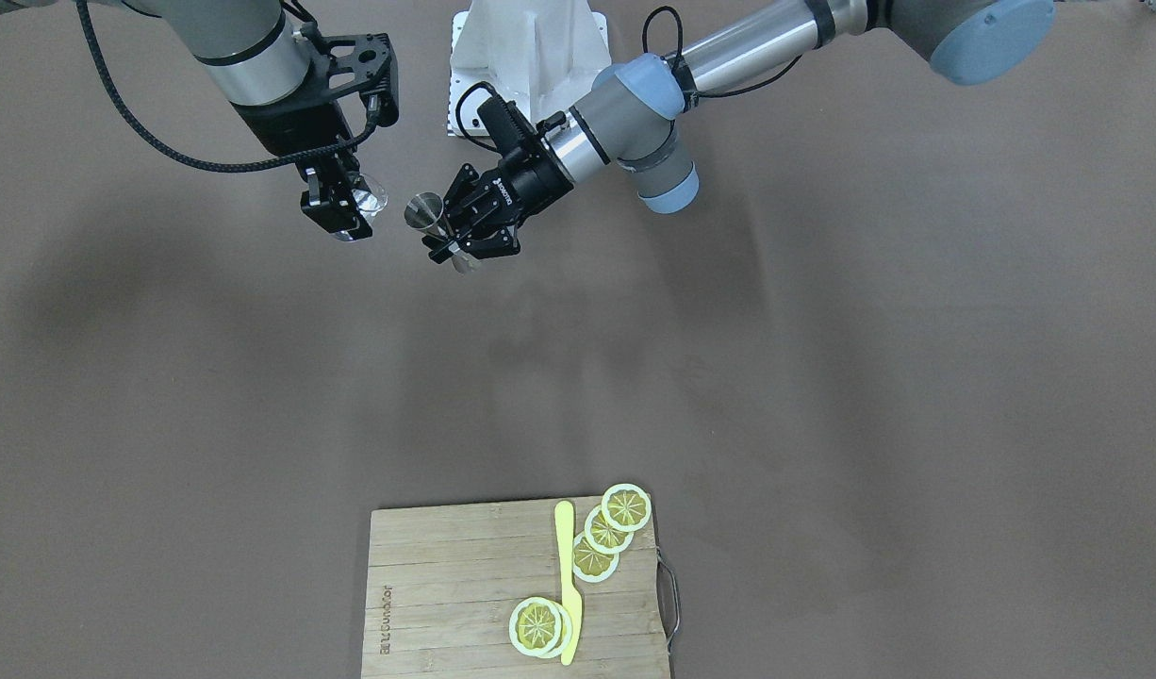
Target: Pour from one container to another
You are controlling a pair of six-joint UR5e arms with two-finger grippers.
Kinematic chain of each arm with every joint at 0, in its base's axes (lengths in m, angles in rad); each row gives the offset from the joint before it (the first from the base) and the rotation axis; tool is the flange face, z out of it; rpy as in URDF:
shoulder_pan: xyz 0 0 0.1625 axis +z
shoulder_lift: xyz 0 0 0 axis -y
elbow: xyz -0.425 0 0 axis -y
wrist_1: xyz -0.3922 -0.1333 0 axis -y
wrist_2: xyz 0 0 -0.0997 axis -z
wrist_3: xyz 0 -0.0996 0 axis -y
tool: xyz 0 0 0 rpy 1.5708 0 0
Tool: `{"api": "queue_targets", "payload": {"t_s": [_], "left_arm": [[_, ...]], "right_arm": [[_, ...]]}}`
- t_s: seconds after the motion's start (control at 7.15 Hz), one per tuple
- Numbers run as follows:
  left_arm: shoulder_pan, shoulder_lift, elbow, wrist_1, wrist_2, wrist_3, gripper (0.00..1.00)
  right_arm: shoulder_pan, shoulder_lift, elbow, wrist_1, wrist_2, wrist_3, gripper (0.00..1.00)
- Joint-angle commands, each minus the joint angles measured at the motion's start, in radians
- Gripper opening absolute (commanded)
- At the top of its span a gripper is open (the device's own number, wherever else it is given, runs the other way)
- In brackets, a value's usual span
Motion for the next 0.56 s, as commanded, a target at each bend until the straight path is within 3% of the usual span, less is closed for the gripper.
{"api": "queue_targets", "payload": {"t_s": [0.0, 0.42], "left_arm": [[0.001, 0.001, -0.001, -0.001, 0.000, 0.000, 0.00], [0.001, 0.001, -0.003, -0.001, 0.000, 0.000, 0.00]], "right_arm": [[-0.020, 0.013, -0.001, -0.026, -0.025, 0.002, 0.00], [-0.025, 0.039, 0.001, -0.073, -0.035, 0.004, 0.00]]}}
